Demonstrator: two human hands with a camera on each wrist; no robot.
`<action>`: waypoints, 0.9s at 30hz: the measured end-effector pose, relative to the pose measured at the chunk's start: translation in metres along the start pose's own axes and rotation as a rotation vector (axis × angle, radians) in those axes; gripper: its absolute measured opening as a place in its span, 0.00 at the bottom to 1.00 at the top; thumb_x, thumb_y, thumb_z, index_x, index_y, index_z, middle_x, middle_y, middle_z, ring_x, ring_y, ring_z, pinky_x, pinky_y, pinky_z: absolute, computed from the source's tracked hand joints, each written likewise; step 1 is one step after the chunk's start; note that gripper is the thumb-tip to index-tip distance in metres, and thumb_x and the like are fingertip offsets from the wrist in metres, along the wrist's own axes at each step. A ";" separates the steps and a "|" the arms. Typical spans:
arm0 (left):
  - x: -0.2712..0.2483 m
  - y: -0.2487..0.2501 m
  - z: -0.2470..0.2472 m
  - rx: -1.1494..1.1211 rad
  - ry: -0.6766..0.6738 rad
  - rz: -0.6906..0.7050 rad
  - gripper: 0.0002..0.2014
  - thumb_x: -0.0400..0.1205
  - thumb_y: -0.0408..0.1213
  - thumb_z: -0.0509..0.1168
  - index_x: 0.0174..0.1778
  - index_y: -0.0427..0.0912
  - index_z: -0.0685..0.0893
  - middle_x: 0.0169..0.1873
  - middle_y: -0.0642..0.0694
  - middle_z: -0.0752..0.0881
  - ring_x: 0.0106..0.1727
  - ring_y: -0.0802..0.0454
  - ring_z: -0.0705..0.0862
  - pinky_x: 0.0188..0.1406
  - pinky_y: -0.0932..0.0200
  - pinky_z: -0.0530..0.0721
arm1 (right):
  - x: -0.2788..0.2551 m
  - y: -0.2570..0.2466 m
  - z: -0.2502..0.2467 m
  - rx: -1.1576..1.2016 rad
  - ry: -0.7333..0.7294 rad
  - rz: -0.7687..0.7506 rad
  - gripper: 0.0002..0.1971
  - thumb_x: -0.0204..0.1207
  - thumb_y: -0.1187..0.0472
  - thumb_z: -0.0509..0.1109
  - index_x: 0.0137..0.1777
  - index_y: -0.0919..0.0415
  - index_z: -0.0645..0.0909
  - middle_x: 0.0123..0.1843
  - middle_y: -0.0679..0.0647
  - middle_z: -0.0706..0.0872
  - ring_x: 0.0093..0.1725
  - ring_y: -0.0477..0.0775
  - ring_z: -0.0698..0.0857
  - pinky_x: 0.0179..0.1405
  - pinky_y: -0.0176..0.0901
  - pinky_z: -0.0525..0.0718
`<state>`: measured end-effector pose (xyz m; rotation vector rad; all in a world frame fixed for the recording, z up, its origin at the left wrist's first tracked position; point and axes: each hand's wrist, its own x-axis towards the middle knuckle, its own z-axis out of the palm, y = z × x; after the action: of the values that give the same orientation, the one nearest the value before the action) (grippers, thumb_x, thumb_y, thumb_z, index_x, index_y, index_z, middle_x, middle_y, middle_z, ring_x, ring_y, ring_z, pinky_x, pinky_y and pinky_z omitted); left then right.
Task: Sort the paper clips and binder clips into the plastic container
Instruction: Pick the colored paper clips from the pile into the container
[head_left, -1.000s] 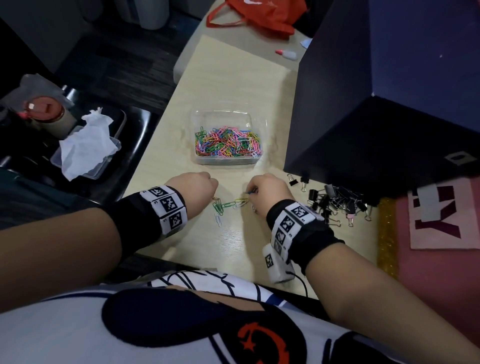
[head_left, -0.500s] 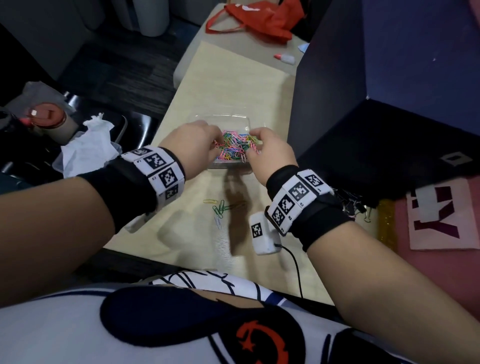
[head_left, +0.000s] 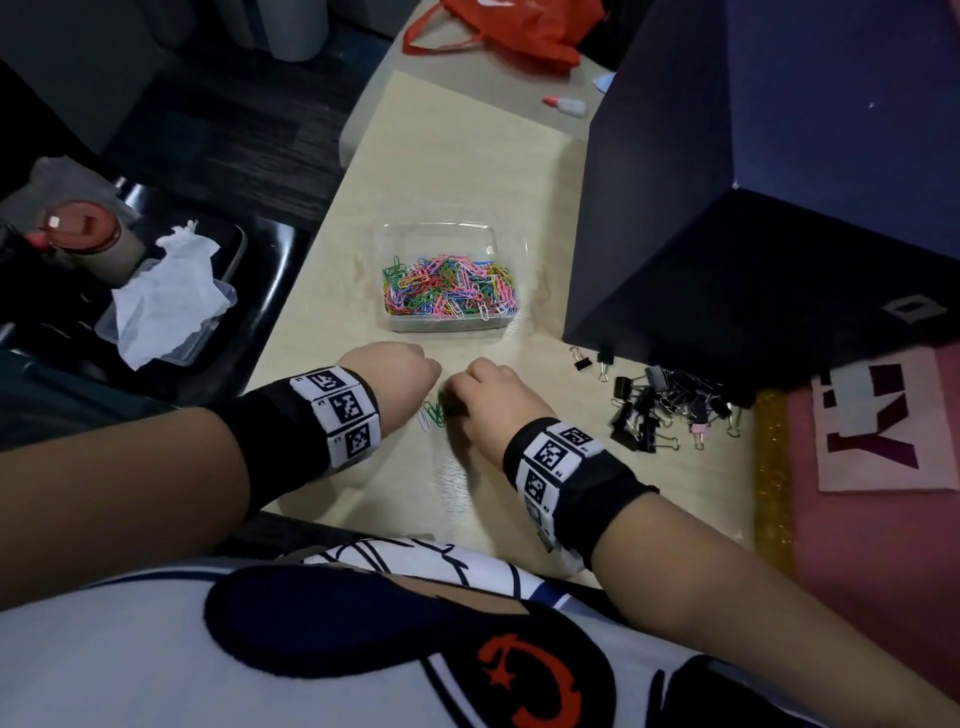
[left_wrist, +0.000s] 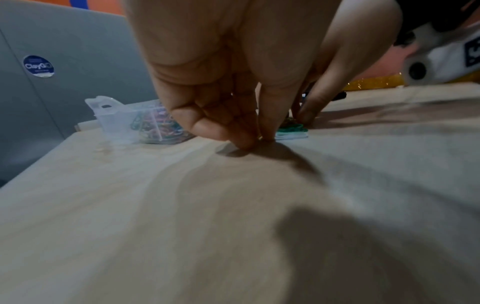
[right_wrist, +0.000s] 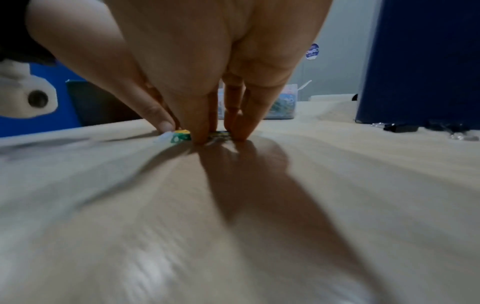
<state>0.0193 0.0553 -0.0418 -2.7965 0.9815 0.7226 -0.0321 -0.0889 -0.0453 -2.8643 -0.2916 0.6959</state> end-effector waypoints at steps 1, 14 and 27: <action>-0.001 -0.001 0.001 0.019 0.007 -0.001 0.09 0.83 0.35 0.56 0.54 0.42 0.80 0.50 0.42 0.82 0.54 0.40 0.83 0.47 0.51 0.80 | 0.001 0.002 0.002 -0.023 0.011 -0.021 0.19 0.76 0.68 0.61 0.67 0.58 0.75 0.62 0.59 0.74 0.62 0.64 0.74 0.59 0.55 0.78; -0.010 -0.003 0.003 -0.002 -0.057 -0.041 0.10 0.80 0.27 0.57 0.57 0.36 0.73 0.54 0.39 0.77 0.54 0.38 0.82 0.41 0.48 0.77 | 0.011 0.022 -0.022 0.083 0.055 0.223 0.12 0.81 0.60 0.61 0.60 0.57 0.82 0.58 0.57 0.82 0.57 0.61 0.83 0.52 0.44 0.78; 0.005 -0.035 -0.055 -0.452 0.504 -0.090 0.12 0.82 0.38 0.62 0.60 0.43 0.82 0.56 0.39 0.82 0.59 0.39 0.81 0.59 0.50 0.78 | 0.021 0.010 -0.073 0.190 0.329 0.172 0.14 0.79 0.58 0.64 0.64 0.54 0.81 0.64 0.56 0.79 0.61 0.59 0.80 0.62 0.46 0.76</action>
<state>0.0658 0.0671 0.0020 -3.5009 0.8196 0.2448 0.0215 -0.1029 0.0073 -2.7789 0.0657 0.2505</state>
